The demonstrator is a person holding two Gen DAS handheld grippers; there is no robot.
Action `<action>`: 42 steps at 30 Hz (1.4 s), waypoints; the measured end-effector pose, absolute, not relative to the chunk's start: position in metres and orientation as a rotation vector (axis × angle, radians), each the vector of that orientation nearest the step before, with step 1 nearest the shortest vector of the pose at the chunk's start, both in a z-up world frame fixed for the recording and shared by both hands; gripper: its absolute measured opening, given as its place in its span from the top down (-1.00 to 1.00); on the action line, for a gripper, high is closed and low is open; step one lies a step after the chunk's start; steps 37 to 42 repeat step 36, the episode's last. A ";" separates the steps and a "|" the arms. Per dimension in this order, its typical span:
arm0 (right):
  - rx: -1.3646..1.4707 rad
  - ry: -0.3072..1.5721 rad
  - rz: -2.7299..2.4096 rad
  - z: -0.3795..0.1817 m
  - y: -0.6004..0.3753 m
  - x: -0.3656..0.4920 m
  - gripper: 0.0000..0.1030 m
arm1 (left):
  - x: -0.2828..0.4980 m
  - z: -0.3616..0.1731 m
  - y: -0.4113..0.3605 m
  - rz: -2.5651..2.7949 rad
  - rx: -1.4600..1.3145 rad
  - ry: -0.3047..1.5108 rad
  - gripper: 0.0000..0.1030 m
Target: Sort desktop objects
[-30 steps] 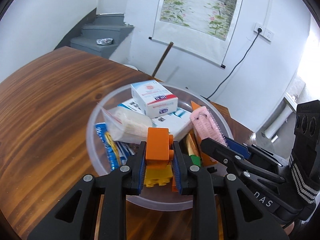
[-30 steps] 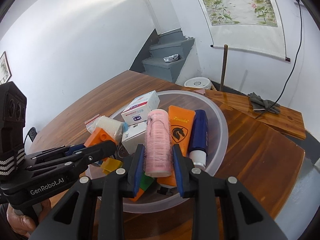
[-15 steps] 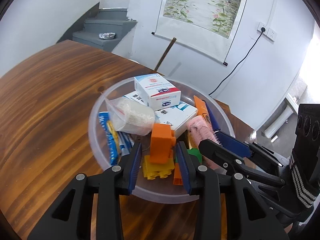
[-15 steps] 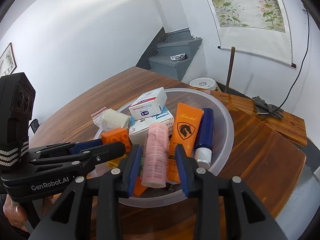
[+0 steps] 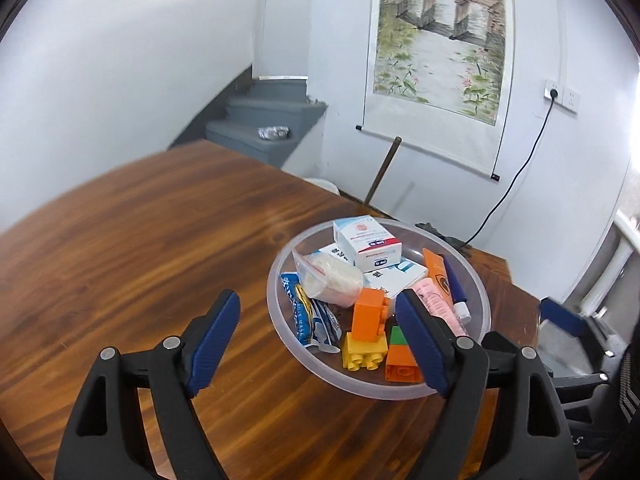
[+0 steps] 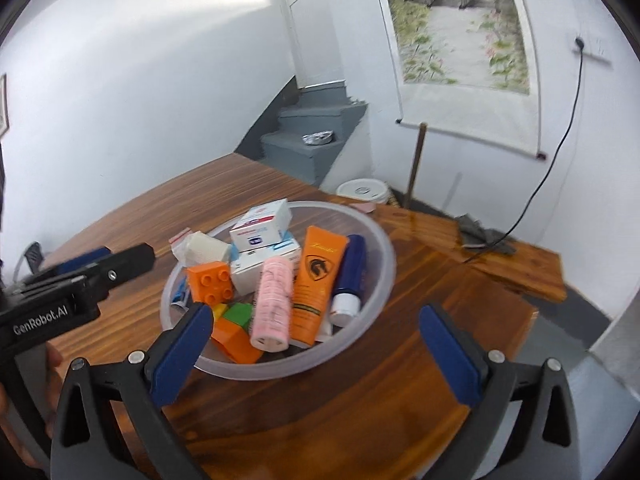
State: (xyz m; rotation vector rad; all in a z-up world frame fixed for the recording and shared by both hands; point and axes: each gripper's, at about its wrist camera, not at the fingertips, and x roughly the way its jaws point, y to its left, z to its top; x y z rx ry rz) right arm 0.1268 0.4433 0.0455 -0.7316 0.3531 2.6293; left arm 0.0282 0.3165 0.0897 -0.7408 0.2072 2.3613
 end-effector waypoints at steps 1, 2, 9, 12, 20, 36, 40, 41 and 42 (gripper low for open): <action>-0.727 0.332 2.620 0.048 0.441 0.129 -1.00 | 0.035 0.092 0.318 2.375 -0.723 0.230 -0.61; -0.723 0.315 2.611 0.050 0.438 0.133 -1.00 | 0.040 0.093 0.318 2.384 -0.714 0.243 -0.62; -0.739 0.255 2.527 0.057 0.430 0.151 -1.00 | 0.057 0.095 0.315 2.407 -0.784 0.260 -0.64; -0.757 0.264 2.534 0.056 0.428 0.158 -1.00 | 0.067 0.096 0.314 2.489 -0.742 0.330 -0.65; -0.804 0.330 2.575 0.052 0.420 0.163 -1.00 | 0.078 0.098 0.319 2.426 -0.764 0.349 -0.65; -0.858 0.357 2.570 0.037 0.426 0.159 -1.00 | 0.074 0.090 0.332 2.363 -0.797 0.350 -0.65; -0.858 0.357 2.570 0.037 0.426 0.159 -1.00 | 0.074 0.090 0.332 2.363 -0.797 0.350 -0.65; -0.858 0.357 2.570 0.037 0.426 0.159 -1.00 | 0.074 0.090 0.332 2.363 -0.797 0.350 -0.65; -0.858 0.357 2.570 0.037 0.426 0.159 -1.00 | 0.074 0.090 0.332 2.363 -0.797 0.350 -0.65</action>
